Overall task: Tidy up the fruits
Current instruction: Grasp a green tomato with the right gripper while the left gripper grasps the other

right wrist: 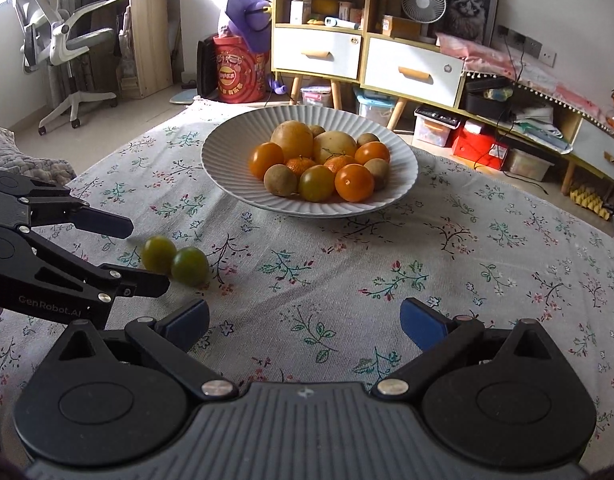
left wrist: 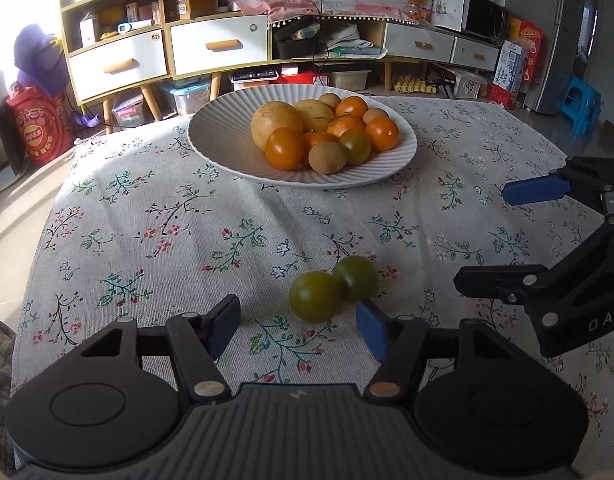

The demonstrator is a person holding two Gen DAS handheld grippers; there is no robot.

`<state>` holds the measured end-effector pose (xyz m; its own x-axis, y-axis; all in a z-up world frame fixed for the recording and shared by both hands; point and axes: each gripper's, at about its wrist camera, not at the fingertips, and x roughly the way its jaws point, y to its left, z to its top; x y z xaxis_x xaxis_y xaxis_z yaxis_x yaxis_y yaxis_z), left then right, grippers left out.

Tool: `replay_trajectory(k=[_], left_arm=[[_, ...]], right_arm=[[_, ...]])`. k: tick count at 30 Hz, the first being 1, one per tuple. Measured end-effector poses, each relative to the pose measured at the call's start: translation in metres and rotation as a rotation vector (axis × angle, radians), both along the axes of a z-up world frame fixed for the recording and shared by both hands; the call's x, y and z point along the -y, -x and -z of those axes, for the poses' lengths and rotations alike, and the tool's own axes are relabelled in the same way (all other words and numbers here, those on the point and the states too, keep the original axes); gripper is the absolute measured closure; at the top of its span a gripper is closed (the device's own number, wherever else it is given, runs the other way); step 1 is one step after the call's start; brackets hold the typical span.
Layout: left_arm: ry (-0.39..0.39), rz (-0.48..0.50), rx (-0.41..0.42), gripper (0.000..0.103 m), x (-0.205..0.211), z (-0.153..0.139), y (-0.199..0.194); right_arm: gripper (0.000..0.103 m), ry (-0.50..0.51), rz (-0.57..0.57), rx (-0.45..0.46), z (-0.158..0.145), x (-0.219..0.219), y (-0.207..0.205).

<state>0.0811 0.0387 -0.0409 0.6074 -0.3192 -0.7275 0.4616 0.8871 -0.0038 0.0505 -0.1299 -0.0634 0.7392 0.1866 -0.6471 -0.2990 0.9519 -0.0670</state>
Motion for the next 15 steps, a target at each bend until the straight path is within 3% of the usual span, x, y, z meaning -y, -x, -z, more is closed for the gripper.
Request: replay_trajectory(k=[8, 11, 15], left_arm=[[0.023, 0.016, -0.015, 0.072, -0.002, 0.001, -0.007], [0.028, 0.03, -0.025, 0.088, -0.001, 0.0, -0.009], [0.012, 0.028, -0.031, 0.089, -0.001, -0.003, -0.009]], right_arm=[[0.001, 0.004, -0.018, -0.02, 0.007, -0.004, -0.004], [0.001, 0.004, -0.03, -0.02, 0.009, -0.007, -0.005], [0.002, -0.004, -0.053, -0.015, 0.01, -0.011, -0.006]])
